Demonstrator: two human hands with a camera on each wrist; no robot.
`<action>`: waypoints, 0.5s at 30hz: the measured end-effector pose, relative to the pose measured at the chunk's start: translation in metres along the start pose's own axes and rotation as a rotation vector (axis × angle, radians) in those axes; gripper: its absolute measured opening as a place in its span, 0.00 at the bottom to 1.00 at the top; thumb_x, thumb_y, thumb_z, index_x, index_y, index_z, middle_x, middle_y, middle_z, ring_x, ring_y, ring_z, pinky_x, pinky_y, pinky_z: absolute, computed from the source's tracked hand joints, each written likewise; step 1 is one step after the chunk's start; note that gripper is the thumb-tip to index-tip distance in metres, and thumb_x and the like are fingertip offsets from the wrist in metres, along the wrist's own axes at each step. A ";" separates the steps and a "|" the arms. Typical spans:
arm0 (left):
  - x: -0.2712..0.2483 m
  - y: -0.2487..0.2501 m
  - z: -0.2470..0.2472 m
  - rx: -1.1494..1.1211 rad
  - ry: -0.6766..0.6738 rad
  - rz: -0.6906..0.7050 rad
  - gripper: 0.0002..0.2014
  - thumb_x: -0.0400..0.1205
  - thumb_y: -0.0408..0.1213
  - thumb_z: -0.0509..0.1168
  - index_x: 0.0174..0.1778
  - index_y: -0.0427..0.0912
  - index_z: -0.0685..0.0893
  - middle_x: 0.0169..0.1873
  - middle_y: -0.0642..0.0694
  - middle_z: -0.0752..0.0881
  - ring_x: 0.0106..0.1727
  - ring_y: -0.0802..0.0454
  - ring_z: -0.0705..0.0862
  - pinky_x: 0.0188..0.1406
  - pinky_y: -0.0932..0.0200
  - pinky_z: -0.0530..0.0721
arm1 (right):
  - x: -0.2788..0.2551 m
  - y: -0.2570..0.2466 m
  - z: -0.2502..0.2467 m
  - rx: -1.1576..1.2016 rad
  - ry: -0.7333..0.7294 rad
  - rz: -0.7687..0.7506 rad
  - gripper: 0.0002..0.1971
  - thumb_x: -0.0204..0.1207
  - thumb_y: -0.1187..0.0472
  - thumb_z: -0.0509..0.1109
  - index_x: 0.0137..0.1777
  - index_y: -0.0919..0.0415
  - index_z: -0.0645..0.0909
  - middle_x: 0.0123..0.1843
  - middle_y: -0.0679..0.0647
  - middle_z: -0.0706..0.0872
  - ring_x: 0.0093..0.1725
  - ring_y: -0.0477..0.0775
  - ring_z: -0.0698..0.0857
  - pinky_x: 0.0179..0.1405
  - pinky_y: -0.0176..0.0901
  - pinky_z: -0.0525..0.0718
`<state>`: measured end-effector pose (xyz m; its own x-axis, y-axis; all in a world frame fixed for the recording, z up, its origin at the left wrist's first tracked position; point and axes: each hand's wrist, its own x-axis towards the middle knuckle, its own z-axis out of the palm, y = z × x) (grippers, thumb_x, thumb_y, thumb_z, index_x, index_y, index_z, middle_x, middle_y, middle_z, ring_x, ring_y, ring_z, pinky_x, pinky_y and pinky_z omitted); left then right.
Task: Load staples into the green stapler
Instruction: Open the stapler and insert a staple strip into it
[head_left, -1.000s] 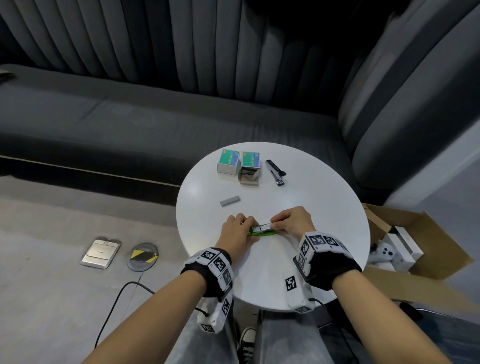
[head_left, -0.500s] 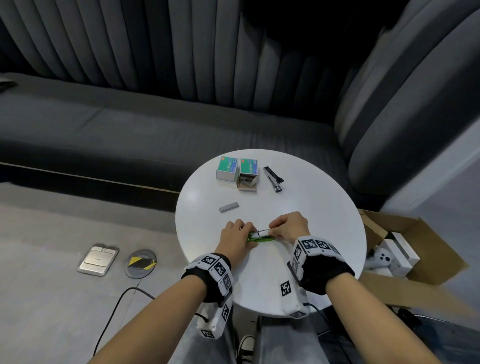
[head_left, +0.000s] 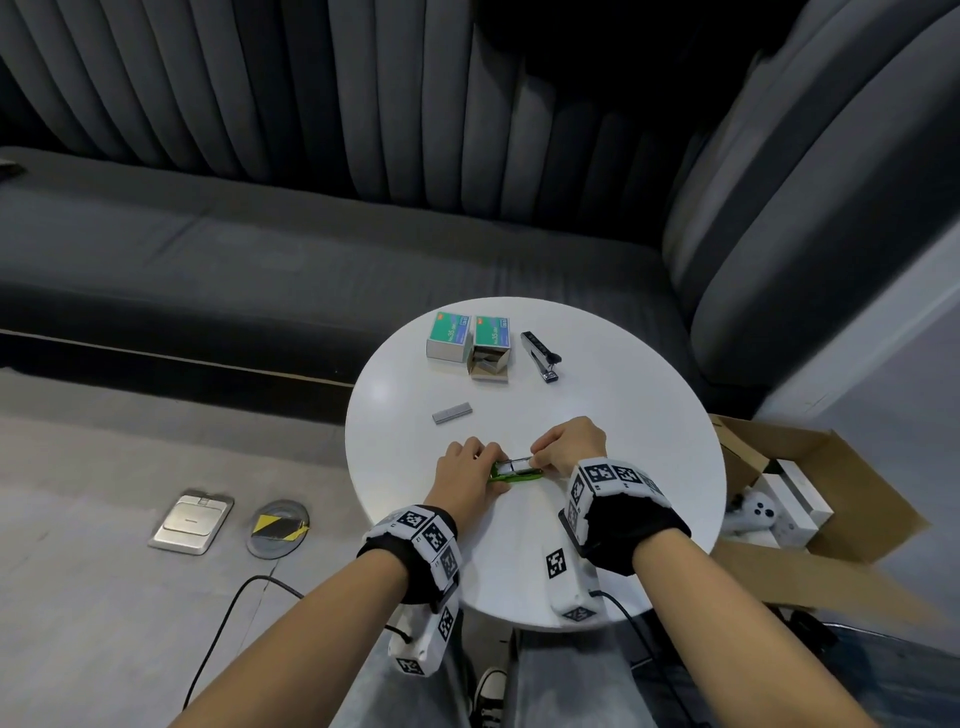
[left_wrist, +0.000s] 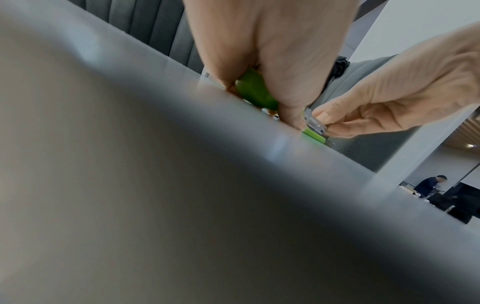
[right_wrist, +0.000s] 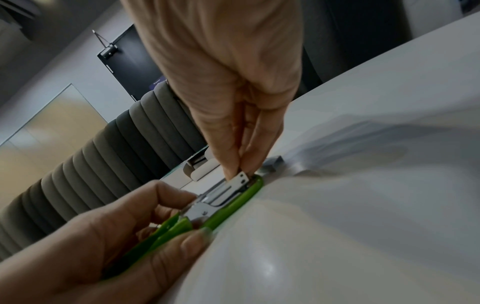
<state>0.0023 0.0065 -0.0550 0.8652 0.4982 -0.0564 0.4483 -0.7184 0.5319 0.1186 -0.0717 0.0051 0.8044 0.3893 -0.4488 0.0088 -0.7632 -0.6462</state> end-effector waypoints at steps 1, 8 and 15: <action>0.000 0.000 0.000 0.001 0.000 0.001 0.16 0.79 0.43 0.63 0.61 0.43 0.76 0.59 0.42 0.77 0.60 0.41 0.71 0.59 0.51 0.69 | 0.000 0.000 0.000 -0.009 0.004 -0.007 0.10 0.61 0.74 0.79 0.43 0.67 0.90 0.47 0.65 0.90 0.48 0.57 0.87 0.58 0.48 0.87; -0.001 0.000 -0.001 -0.002 -0.002 0.010 0.15 0.79 0.44 0.63 0.61 0.44 0.76 0.58 0.42 0.77 0.60 0.42 0.71 0.58 0.52 0.69 | 0.001 0.005 -0.003 0.028 -0.057 -0.002 0.09 0.62 0.74 0.78 0.43 0.69 0.89 0.41 0.63 0.87 0.45 0.56 0.86 0.58 0.48 0.87; -0.002 0.000 -0.001 -0.020 0.009 0.012 0.15 0.79 0.43 0.63 0.61 0.43 0.76 0.57 0.41 0.77 0.59 0.42 0.72 0.58 0.52 0.69 | 0.001 0.004 -0.002 -0.106 -0.050 -0.131 0.08 0.65 0.74 0.76 0.45 0.70 0.89 0.46 0.65 0.89 0.45 0.55 0.84 0.52 0.44 0.86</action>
<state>0.0004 0.0061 -0.0539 0.8686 0.4937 -0.0422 0.4328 -0.7145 0.5497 0.1206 -0.0754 0.0039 0.7621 0.5118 -0.3967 0.1761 -0.7534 -0.6336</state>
